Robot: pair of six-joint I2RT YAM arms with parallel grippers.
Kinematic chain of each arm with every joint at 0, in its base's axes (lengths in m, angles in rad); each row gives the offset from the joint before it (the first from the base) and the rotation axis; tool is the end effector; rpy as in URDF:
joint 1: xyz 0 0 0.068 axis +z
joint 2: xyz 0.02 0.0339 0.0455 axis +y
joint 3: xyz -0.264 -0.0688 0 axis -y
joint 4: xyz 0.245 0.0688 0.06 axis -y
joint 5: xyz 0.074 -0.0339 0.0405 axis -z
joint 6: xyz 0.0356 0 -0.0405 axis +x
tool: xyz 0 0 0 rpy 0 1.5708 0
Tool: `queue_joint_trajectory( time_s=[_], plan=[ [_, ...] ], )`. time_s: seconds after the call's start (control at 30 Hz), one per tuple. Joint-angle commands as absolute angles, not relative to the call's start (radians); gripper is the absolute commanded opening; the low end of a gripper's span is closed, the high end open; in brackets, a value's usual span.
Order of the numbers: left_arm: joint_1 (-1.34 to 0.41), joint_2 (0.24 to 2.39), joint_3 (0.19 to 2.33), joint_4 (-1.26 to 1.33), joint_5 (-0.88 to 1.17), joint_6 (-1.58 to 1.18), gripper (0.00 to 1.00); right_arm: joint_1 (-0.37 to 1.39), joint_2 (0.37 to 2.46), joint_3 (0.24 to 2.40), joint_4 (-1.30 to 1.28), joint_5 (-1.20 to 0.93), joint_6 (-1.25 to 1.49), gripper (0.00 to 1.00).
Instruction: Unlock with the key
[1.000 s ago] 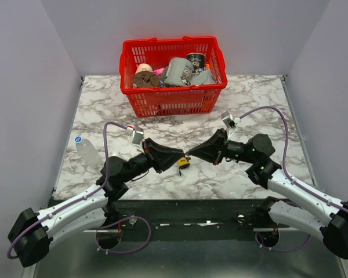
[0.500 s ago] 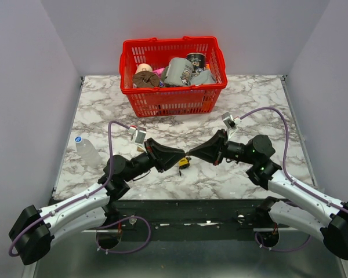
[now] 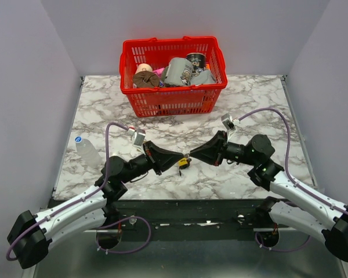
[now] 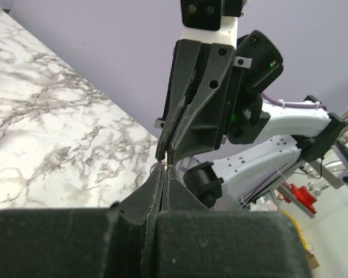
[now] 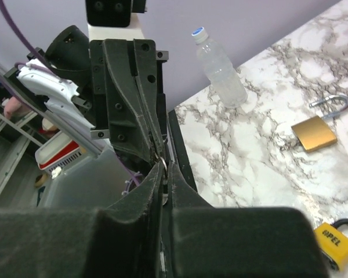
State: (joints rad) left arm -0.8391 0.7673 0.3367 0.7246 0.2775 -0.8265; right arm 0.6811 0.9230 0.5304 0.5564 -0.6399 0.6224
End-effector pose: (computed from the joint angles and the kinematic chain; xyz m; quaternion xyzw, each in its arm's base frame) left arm 0.1138 -0.1414 0.2804 0.1148 0.5895 -0.6439 0.4741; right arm 0.1507 0.1495 0.3024 -0.2578 0.6068 0.6008 0.4521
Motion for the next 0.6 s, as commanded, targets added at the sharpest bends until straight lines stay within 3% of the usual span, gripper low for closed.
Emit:
queue_joint_trajectory(
  time_s=[0.0, 0.13, 0.23, 0.37, 0.57],
  plan=[
    [-0.818, 0.672, 0.377, 0.54, 0.357, -0.712, 0.0, 0.675, 0.865, 0.616, 0.309, -0.607, 0.474, 0.24],
    [-0.79, 0.615, 0.449, 0.243, 0.509, -0.614, 0.0, 0.675, 0.841, 0.735, 0.051, -0.641, 0.298, 0.46],
    [-0.762, 0.641, 0.511, 0.137, 0.644, -0.575, 0.0, 0.675, 0.88, 0.824, -0.107, -0.756, 0.236, 0.53],
    [-0.756, 0.709, 0.589, 0.039, 0.822, -0.516, 0.0, 0.681, 0.965, 0.884, -0.25, -0.937, 0.181, 0.55],
    [-0.755, 0.801, 0.67, -0.12, 0.897, -0.387, 0.0, 0.755, 1.029, 0.919, -0.316, -0.928, 0.141, 0.55]
  ],
)
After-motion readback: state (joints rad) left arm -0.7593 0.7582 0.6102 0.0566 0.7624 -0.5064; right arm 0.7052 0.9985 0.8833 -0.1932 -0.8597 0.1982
